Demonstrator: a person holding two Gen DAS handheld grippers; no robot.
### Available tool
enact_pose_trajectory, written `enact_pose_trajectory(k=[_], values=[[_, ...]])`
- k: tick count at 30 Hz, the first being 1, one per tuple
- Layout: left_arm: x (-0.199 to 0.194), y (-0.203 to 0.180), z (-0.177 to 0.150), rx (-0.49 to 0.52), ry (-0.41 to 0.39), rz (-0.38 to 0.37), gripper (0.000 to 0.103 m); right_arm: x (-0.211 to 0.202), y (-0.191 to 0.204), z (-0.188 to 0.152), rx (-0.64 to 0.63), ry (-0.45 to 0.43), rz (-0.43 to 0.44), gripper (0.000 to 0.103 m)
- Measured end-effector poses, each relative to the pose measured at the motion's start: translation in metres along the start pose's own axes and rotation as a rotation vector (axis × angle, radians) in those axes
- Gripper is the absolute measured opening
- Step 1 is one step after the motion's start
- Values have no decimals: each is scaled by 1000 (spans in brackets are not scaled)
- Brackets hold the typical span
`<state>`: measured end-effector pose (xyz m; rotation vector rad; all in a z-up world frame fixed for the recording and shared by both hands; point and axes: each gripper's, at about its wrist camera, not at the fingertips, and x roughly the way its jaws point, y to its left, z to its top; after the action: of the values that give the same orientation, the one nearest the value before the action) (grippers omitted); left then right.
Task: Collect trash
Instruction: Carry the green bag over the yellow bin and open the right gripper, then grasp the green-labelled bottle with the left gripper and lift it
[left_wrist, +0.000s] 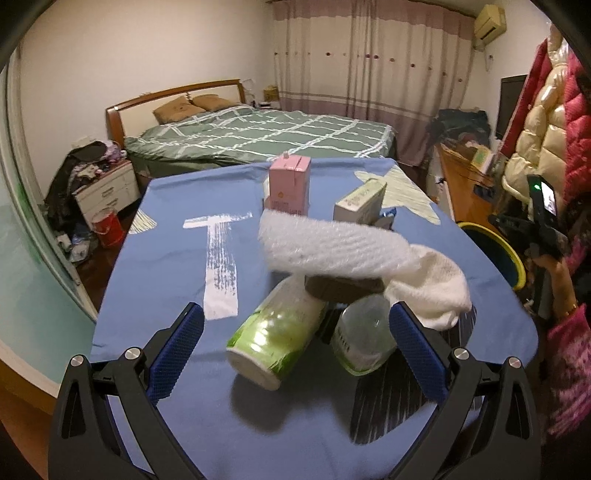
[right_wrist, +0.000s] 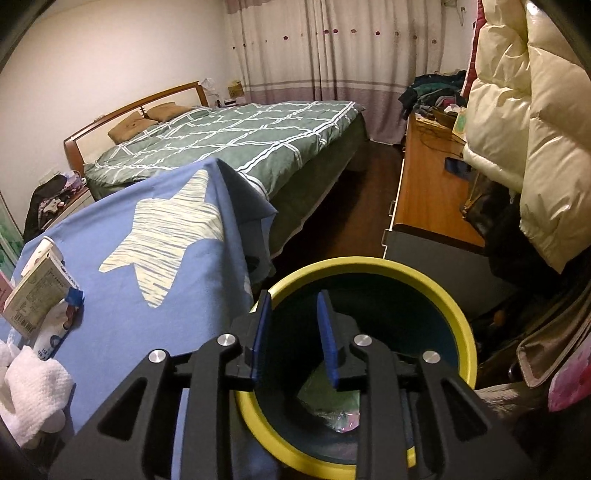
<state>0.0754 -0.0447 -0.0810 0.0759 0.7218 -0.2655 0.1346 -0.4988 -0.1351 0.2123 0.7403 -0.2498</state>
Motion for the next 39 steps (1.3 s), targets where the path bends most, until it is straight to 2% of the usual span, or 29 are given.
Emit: enact_pose_trajectory(k=[3, 7, 13, 18, 21, 23, 24, 30, 39], values=[[2, 12, -9, 16, 4, -18, 95, 0, 5, 0, -3, 2, 9, 25], [10, 18, -21, 44, 29, -44, 83, -3, 13, 1, -14, -3, 22, 26], [35, 16, -35, 107, 78, -51, 80, -10, 21, 2, -28, -17, 33, 26], [49, 22, -37, 103, 93, -45, 78, -13, 23, 0, -26, -21, 38, 26], [60, 26, -38, 100, 114, -44, 70, -15, 24, -1, -24, -19, 40, 27], [65, 30, -39, 84, 124, -61, 61, -16, 24, -2, -23, -17, 45, 27], [67, 32, -39, 72, 124, -72, 61, -16, 23, -2, -22, -16, 47, 27], [62, 33, -39, 69, 92, -80, 59, -16, 24, -4, -14, -13, 68, 27], [29, 32, -17, 52, -30, -68, 57, -20, 24, -6, -8, -21, 89, 27]])
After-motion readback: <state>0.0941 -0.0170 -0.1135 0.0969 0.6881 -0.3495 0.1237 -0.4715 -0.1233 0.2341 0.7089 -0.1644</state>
